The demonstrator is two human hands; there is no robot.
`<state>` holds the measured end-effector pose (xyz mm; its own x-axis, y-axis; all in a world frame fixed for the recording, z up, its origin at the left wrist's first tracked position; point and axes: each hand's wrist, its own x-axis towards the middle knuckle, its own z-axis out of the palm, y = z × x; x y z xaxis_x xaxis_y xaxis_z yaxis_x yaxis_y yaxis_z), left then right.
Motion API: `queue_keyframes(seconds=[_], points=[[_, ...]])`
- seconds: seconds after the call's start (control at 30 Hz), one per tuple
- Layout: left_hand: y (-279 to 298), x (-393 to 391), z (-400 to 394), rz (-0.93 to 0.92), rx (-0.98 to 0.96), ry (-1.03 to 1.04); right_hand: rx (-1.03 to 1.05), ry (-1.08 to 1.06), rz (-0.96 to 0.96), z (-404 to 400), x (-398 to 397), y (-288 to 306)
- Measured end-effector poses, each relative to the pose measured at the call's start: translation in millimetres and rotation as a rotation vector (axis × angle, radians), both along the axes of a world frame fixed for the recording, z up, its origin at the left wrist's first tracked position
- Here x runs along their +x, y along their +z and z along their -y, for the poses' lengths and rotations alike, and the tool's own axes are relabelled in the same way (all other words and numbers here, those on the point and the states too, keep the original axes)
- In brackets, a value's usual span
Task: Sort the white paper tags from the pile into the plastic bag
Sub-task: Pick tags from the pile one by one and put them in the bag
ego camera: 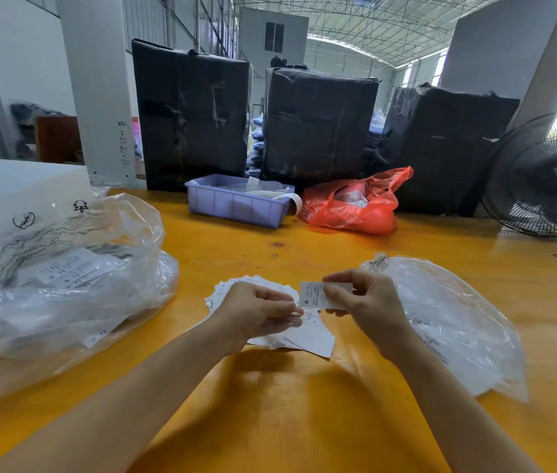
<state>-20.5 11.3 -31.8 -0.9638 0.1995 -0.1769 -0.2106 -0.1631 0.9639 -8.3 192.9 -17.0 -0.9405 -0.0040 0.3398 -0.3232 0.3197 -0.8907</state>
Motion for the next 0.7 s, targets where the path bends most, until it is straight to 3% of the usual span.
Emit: queue_keyframes(seconds=[0.17, 0.53, 0.7], points=[[0.3, -0.1, -0.3, -0.014, 0.01, -0.001, 0.021, -0.048, -0.099, 3.0, -0.4, 0.2], [0.5, 0.2, -0.9, -0.035, 0.01, 0.005, 0.136, -0.051, -0.118, 2.7, 1.0, -1.6], [1.1, -0.8, -0.9, -0.043, 0.033, 0.024, 0.021, -0.057, -0.068, 2.5, 0.0, 0.0]])
